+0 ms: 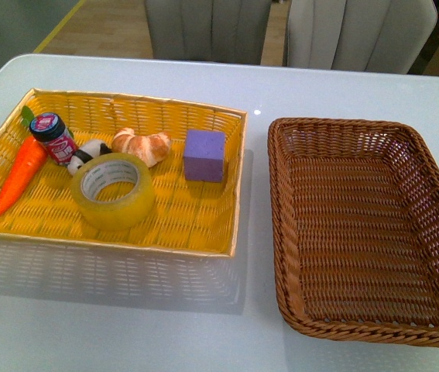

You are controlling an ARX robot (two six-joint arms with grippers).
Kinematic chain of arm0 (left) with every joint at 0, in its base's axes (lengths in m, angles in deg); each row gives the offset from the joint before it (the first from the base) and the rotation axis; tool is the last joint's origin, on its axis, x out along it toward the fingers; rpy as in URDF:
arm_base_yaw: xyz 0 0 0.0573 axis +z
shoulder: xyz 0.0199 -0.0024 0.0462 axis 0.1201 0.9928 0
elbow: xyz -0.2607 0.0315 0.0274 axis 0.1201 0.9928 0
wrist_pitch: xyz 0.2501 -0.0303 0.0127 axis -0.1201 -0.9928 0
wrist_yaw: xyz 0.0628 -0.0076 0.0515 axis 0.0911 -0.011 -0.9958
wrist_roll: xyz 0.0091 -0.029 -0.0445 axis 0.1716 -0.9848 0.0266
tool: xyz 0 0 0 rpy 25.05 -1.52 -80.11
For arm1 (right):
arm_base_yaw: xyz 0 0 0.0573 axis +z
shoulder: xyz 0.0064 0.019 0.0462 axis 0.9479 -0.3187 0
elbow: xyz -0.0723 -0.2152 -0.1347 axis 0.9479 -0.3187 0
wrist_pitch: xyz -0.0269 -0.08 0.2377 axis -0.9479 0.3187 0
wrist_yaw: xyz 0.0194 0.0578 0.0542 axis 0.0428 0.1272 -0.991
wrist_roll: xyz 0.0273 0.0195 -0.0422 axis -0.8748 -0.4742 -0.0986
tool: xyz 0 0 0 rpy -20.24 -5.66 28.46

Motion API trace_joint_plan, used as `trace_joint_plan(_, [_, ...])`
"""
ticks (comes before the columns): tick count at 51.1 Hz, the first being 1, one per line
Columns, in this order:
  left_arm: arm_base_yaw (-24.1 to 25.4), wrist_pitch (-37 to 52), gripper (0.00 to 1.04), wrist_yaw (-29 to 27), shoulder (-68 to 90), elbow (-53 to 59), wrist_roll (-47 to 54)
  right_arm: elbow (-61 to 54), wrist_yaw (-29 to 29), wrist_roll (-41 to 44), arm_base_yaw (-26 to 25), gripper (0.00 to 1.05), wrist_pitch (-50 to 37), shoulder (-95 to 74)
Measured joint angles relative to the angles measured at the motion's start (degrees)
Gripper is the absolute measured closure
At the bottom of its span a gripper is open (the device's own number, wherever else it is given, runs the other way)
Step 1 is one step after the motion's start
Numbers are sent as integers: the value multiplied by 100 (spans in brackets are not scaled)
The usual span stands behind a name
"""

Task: Move tape to another basket

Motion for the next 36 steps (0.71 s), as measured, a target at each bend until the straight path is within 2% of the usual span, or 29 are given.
trace_joint_plan(7, [0,0,9,-2,0,0,0,-348,94,-15,122,75,229,584])
trace_joint_plan(13, [0,0,9,-2,0,0,0,-710,236,-15,280,103,743,1416])
trace_joint_plan(17, [0,0,9,-2,0,0,-2,-737,315,-31,332,103,1403,2011])
trace_joint_plan(21, [0,0,9,-2,0,0,0,-815,656,-37,599,103,1781,2538])
trace_joint_plan(36, [-2,0,9,-2,0,0,0,-1158,695,-37,754,103,2968,4109])
